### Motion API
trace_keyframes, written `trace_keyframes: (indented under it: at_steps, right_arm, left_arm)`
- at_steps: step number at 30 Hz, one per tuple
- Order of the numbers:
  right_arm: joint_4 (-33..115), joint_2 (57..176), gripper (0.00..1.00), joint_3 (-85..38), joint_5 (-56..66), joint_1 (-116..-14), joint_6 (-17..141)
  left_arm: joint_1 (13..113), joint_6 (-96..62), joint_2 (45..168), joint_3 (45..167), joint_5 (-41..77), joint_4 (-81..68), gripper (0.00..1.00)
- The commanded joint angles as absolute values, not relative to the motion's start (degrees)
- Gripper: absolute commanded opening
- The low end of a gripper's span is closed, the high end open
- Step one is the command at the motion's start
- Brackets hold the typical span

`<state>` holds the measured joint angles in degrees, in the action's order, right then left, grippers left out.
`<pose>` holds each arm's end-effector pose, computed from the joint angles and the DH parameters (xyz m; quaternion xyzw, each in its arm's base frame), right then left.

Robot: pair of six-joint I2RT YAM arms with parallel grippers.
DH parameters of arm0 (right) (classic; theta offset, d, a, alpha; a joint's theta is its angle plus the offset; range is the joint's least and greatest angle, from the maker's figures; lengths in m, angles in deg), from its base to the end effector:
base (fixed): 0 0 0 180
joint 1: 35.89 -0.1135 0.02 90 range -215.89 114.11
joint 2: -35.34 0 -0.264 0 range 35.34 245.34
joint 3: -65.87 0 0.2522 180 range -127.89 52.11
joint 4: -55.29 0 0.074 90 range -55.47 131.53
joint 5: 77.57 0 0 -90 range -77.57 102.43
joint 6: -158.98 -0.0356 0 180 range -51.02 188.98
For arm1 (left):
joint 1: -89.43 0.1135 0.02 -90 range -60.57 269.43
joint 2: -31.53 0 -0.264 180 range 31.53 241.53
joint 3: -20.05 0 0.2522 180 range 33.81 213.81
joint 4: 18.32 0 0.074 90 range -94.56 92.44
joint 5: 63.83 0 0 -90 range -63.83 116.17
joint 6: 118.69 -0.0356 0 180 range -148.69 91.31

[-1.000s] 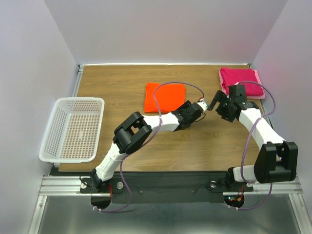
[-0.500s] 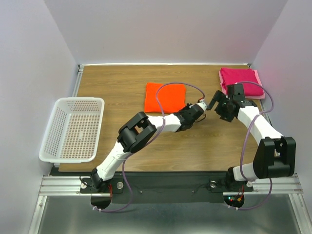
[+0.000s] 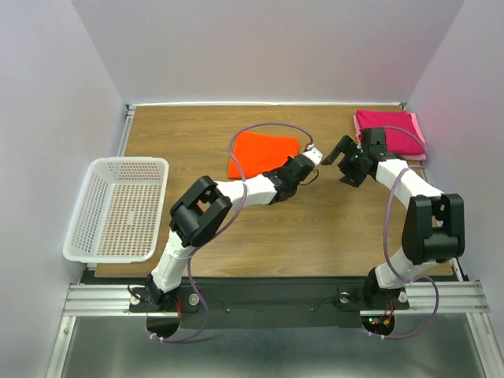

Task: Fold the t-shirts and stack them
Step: Neatly place the folded tshirt to the corner

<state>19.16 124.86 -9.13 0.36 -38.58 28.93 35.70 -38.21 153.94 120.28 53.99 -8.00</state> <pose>0.3302 0.0230 0.2301 0.2664 0.8984 0.2142 0.2757 0.2997 -0.3804 0.1845 0.3478 0.7853 0.0196 0.5119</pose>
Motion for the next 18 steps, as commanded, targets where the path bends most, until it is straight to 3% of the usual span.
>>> trace_keyframes:
  at_steps: [1, 11, 18]
  right_arm:
    - [29.13, 129.03, 1.00, -11.97, -5.66, -38.35, 23.81]
    - [49.95, 142.82, 1.00, -11.52, -18.58, -38.26, 16.43]
    - [52.96, 153.37, 1.00, -18.73, -21.76, -42.47, 12.12]
  left_arm:
    - [36.78, -36.34, 148.34, 119.59, 52.63, -7.46, 0.00]
    - [38.63, -32.73, 147.46, 120.46, 49.20, -4.65, 0.00]
    - [38.72, -30.98, 148.42, 123.28, 47.71, -2.71, 0.00]
